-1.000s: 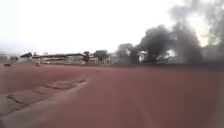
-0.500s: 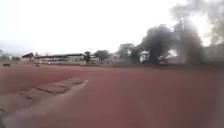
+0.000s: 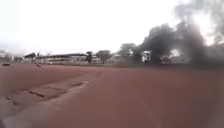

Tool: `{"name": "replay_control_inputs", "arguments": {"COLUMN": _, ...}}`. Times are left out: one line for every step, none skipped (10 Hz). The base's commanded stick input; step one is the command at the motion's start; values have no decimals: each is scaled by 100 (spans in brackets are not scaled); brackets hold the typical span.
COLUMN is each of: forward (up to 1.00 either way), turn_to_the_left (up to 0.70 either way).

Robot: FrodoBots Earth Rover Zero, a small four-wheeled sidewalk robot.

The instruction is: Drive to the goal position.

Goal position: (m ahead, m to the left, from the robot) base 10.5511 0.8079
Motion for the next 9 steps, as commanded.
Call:
{"name": "replay_control_inputs", "arguments": {"forward": 70, "turn_to_the_left": 0}}
{"name": "replay_control_inputs", "arguments": {"forward": 70, "turn_to_the_left": 0}}
{"name": "replay_control_inputs", "arguments": {"forward": 70, "turn_to_the_left": 0}}
{"name": "replay_control_inputs", "arguments": {"forward": 70, "turn_to_the_left": 0}}
{"name": "replay_control_inputs", "arguments": {"forward": 70, "turn_to_the_left": 0}}
{"name": "replay_control_inputs", "arguments": {"forward": 70, "turn_to_the_left": 0}}
{"name": "replay_control_inputs", "arguments": {"forward": 70, "turn_to_the_left": -2}}
{"name": "replay_control_inputs", "arguments": {"forward": 70, "turn_to_the_left": -5}}
{"name": "replay_control_inputs", "arguments": {"forward": 70, "turn_to_the_left": -16}}
